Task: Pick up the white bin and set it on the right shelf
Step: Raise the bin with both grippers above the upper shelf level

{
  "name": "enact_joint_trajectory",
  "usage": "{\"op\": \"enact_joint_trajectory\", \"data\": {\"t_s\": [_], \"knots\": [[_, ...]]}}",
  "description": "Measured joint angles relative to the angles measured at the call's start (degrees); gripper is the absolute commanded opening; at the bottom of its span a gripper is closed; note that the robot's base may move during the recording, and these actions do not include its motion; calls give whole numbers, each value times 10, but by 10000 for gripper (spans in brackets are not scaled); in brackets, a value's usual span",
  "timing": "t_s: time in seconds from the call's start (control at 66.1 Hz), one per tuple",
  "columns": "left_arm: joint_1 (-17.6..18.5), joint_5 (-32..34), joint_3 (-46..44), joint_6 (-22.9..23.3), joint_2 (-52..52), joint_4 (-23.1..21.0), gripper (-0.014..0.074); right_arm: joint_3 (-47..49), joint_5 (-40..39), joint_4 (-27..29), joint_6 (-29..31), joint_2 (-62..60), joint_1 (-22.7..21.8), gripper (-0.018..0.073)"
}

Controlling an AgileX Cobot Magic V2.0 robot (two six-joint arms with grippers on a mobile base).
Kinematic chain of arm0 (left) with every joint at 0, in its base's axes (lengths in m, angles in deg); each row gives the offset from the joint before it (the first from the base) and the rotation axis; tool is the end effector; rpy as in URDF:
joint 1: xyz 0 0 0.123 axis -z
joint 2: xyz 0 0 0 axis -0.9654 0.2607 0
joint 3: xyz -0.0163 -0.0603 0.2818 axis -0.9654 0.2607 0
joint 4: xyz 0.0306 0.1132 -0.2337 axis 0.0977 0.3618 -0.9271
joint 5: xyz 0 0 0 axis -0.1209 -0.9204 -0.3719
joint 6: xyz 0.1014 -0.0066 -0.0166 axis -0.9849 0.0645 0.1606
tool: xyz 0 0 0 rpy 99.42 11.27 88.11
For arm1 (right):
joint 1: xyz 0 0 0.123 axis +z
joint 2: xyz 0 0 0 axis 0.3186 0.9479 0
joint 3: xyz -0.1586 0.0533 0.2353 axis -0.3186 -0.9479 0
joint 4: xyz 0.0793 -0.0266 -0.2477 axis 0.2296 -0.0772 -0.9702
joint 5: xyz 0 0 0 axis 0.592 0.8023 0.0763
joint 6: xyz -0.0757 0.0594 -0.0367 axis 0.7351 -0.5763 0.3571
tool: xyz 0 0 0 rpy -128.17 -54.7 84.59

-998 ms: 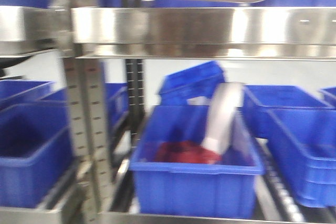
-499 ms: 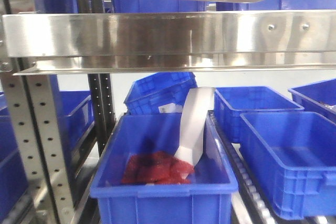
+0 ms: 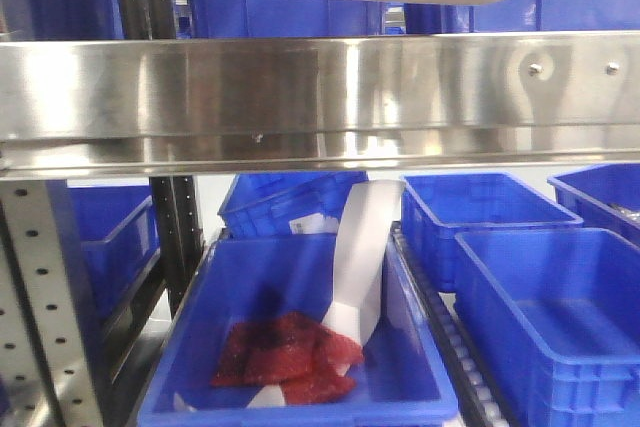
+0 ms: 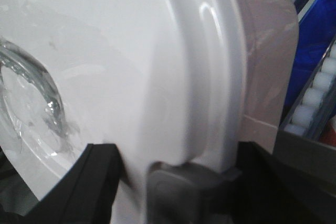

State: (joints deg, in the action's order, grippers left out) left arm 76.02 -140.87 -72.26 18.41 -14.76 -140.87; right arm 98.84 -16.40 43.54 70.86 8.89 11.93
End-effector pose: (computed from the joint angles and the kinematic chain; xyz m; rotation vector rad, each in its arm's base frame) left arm 0.1648 -0.0815 0.4531 0.5912 1.8865 -0.8610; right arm 0.1787 0.0628 0.4319 -0.4182 1.9639 0.9182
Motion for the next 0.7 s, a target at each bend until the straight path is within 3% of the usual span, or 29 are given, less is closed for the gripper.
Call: {"op": "enact_joint_trajectory", "data": {"t_s": [0.696], "knots": [[0, 0, 0, 0, 1, 0, 238, 0, 0, 0, 0, 0, 0, 437]]}}
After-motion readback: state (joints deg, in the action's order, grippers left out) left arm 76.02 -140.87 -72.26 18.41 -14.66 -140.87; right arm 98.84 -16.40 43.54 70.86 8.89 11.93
